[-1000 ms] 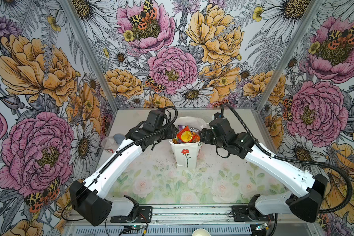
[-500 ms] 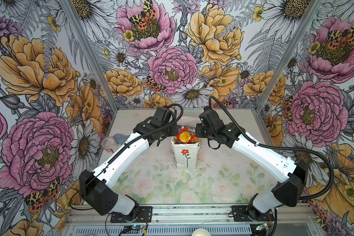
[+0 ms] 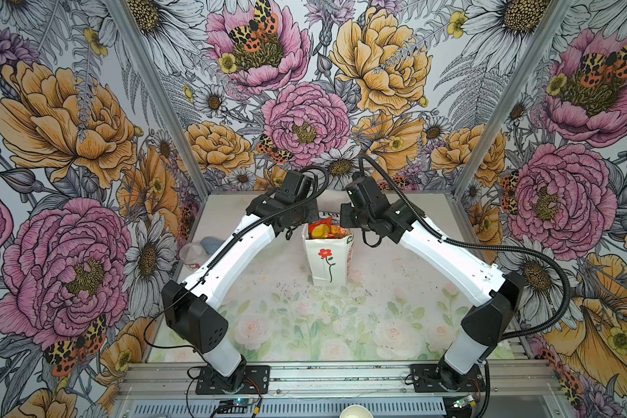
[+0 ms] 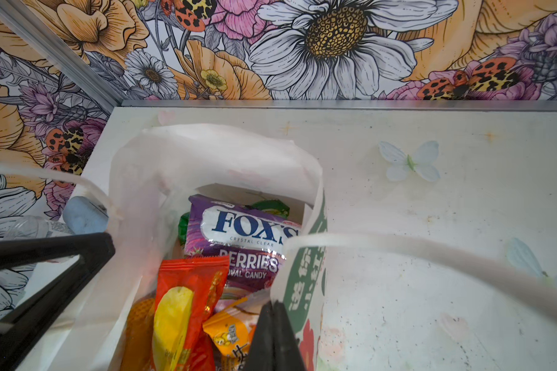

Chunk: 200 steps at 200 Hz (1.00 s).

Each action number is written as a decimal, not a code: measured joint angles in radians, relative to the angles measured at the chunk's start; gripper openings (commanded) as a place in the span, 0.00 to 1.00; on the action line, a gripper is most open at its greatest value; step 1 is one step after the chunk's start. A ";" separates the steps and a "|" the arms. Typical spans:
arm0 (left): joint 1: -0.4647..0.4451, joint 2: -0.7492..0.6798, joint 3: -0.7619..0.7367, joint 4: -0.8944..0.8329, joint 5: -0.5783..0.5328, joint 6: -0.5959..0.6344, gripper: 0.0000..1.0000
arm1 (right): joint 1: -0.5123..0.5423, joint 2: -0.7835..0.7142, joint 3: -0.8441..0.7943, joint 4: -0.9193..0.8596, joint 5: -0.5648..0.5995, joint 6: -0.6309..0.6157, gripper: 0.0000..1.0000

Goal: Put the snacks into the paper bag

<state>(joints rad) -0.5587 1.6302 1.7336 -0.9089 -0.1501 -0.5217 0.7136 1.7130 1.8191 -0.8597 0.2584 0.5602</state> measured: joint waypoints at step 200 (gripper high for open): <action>0.006 -0.142 -0.098 0.090 -0.052 -0.055 0.83 | -0.028 -0.169 -0.190 0.170 -0.034 0.009 0.60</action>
<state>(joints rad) -0.5529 1.4883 1.6360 -0.8188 -0.2024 -0.5766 0.6853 1.5440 1.6287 -0.6899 0.2249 0.5694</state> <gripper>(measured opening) 0.773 0.572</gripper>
